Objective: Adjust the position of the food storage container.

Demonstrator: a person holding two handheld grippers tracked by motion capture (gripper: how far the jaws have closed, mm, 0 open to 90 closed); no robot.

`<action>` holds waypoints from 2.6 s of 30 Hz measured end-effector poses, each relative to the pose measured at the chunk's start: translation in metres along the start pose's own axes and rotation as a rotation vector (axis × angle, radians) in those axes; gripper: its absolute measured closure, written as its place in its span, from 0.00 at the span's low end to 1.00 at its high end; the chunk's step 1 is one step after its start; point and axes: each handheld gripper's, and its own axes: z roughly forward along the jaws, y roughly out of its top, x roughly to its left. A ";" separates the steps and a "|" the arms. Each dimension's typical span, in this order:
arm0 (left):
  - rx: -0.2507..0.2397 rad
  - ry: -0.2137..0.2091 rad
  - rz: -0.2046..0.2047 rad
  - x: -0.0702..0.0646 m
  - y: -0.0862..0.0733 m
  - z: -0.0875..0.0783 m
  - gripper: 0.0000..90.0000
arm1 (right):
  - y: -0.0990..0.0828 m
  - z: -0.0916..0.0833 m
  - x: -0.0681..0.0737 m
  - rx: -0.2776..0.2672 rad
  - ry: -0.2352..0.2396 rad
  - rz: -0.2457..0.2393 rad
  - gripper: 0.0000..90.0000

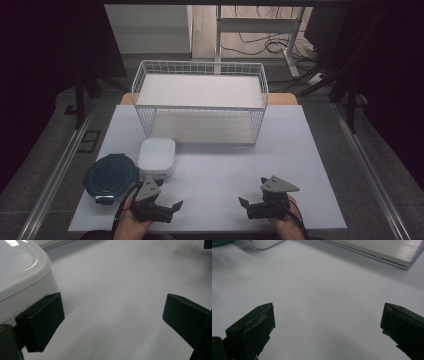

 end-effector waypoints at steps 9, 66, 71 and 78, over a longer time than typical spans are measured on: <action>-0.019 -0.028 -0.025 0.002 0.000 -0.002 0.04 | 0.001 -0.001 -0.001 -0.015 -0.010 0.021 0.00; 0.241 0.365 -0.108 0.138 0.063 -0.012 1.00 | 0.000 0.002 -0.001 0.069 -0.050 -0.042 0.00; 0.345 0.391 -0.107 0.142 0.065 0.000 1.00 | 0.000 0.003 -0.001 0.071 -0.051 -0.043 0.00; 0.347 0.338 -0.107 0.131 0.069 0.006 1.00 | 0.000 0.003 -0.001 0.075 -0.051 -0.048 0.00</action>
